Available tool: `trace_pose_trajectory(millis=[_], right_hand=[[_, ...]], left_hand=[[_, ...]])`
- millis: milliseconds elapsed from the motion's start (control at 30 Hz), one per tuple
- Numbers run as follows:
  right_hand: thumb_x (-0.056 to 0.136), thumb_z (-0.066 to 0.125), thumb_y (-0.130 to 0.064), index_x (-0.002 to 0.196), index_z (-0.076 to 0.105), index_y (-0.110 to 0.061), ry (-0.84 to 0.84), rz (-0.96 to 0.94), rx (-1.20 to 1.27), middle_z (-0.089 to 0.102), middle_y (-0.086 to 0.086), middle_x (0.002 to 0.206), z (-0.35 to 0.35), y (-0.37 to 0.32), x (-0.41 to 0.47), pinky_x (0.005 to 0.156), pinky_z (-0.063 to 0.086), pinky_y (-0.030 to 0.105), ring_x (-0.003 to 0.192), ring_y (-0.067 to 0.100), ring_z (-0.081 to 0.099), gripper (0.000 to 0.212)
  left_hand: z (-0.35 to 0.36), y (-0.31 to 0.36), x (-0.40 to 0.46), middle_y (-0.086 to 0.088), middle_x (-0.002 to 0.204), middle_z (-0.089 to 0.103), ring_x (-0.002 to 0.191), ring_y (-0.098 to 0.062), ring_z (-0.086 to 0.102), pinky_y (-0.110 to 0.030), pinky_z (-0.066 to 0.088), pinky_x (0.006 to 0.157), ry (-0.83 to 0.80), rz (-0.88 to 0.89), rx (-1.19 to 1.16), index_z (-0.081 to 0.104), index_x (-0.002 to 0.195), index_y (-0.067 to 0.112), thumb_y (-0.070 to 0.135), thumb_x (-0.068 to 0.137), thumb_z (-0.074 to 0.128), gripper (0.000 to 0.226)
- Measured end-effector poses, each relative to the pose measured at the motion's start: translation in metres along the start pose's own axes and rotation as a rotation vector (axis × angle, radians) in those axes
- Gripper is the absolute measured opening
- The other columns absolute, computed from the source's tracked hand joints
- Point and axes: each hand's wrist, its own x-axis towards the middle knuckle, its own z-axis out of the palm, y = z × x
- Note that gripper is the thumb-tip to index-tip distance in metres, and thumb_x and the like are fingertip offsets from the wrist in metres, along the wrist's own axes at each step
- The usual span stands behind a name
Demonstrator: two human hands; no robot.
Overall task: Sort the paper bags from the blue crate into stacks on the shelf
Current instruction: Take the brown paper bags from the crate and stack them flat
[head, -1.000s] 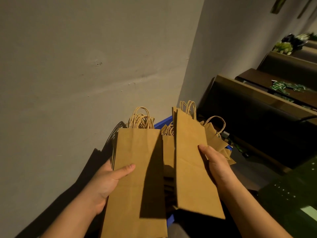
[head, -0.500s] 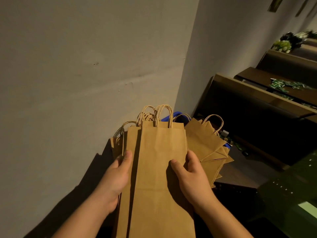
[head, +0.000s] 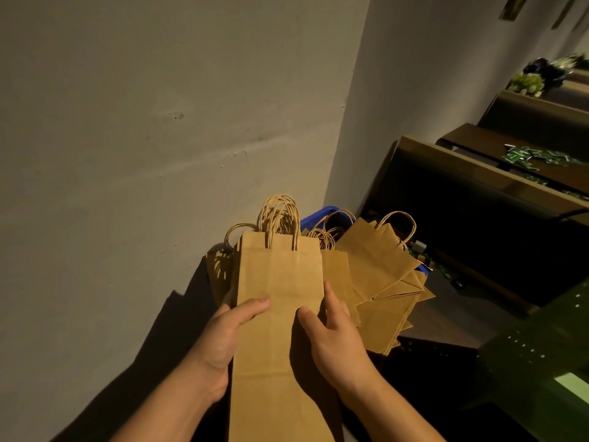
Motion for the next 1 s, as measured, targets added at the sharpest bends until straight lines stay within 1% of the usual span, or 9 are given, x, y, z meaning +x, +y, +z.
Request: trace_pose_trajectory(millis=[133, 200, 333, 400, 500, 600, 767, 900, 1000], right_hand=[[0.105, 0.054, -0.033, 0.160, 0.024, -0.037, 0.000, 0.025, -0.025, 0.037, -0.015, 0.147, 0.003, 0.000, 0.002, 0.109, 0.025, 0.019, 0.128, -0.003, 0.032, 0.063], [0.104, 0.054, -0.037, 0.161, 0.022, -0.035, -0.021, 0.030, -0.027, 0.032, -0.015, 0.152, 0.002, -0.002, 0.004, 0.113, 0.025, 0.021, 0.134, -0.002, 0.030, 0.065], [0.103, 0.049, -0.049, 0.158, 0.030, -0.036, -0.071, 0.067, 0.022, 0.048, -0.021, 0.140, -0.010, -0.008, 0.016, 0.097, 0.047, 0.025, 0.118, -0.001, 0.054, 0.059], [0.103, 0.049, -0.047, 0.154, 0.039, -0.032, -0.018, 0.125, 0.064, 0.061, -0.013, 0.127, -0.021, -0.008, 0.028, 0.086, 0.058, 0.034, 0.105, 0.010, 0.066, 0.053], [0.104, 0.052, -0.041, 0.146, 0.048, -0.021, 0.096, 0.210, 0.031, 0.065, -0.003, 0.117, -0.037, -0.005, 0.053, 0.074, 0.058, 0.031, 0.098, 0.018, 0.068, 0.046], [0.102, 0.058, -0.041, 0.143, 0.051, -0.016, 0.183, 0.247, -0.091, 0.064, -0.001, 0.118, -0.049, 0.007, 0.076, 0.067, 0.052, 0.024, 0.095, 0.015, 0.065, 0.048], [0.097, 0.065, -0.048, 0.141, 0.048, -0.010, 0.215, 0.316, -0.315, 0.062, -0.002, 0.101, -0.053, 0.029, 0.104, 0.084, 0.060, 0.037, 0.091, 0.013, 0.065, 0.061], [0.084, 0.068, -0.069, 0.146, 0.041, -0.011, 0.194, 0.429, -0.571, 0.054, 0.015, 0.140, -0.046, 0.041, 0.118, 0.102, 0.053, 0.048, 0.124, 0.032, 0.056, 0.089], [0.073, 0.064, -0.085, 0.156, 0.025, -0.015, 0.142, 0.526, -0.734, 0.046, 0.018, 0.150, -0.035, 0.043, 0.121, 0.111, 0.045, 0.051, 0.136, 0.037, 0.048, 0.115]], left_hand=[[0.000, 0.001, 0.003, -0.006, 0.101, 0.079, 0.095, -0.028, 0.075, -0.041, 0.058, 0.072, 0.061, 0.038, 0.087, 0.063, 0.124, 0.022, 0.025, 0.076, 0.084, 0.052], [-0.003, 0.002, 0.005, -0.004, 0.102, 0.079, 0.095, -0.026, 0.075, -0.041, 0.058, 0.071, 0.083, 0.051, 0.108, 0.062, 0.124, 0.025, 0.021, 0.080, 0.082, 0.049], [-0.015, 0.004, 0.007, -0.006, 0.103, 0.080, 0.096, -0.029, 0.077, -0.048, 0.059, 0.080, 0.059, 0.044, 0.080, 0.061, 0.128, 0.023, 0.021, 0.075, 0.084, 0.058], [-0.021, 0.005, 0.008, -0.007, 0.103, 0.080, 0.094, -0.029, 0.077, -0.048, 0.060, 0.079, 0.063, 0.052, 0.072, 0.062, 0.128, 0.020, 0.019, 0.075, 0.083, 0.057], [-0.029, 0.006, 0.008, -0.008, 0.103, 0.080, 0.091, -0.029, 0.078, -0.046, 0.059, 0.076, 0.066, 0.055, 0.056, 0.060, 0.128, 0.021, 0.016, 0.079, 0.081, 0.054], [-0.035, 0.007, 0.010, -0.009, 0.103, 0.079, 0.092, -0.030, 0.078, -0.047, 0.059, 0.077, 0.072, 0.050, 0.047, 0.060, 0.129, 0.020, 0.017, 0.076, 0.082, 0.057], [-0.037, 0.006, 0.011, -0.010, 0.103, 0.079, 0.093, -0.032, 0.077, -0.048, 0.059, 0.078, 0.077, 0.051, 0.035, 0.061, 0.128, 0.018, 0.017, 0.072, 0.081, 0.059], [-0.039, 0.006, 0.014, -0.011, 0.103, 0.079, 0.093, -0.033, 0.077, -0.049, 0.059, 0.080, 0.077, 0.047, 0.030, 0.061, 0.128, 0.017, 0.018, 0.071, 0.082, 0.061], [-0.040, 0.007, 0.015, -0.011, 0.103, 0.079, 0.095, -0.034, 0.076, -0.050, 0.058, 0.080, 0.076, 0.043, 0.034, 0.061, 0.128, 0.018, 0.018, 0.070, 0.081, 0.061]])
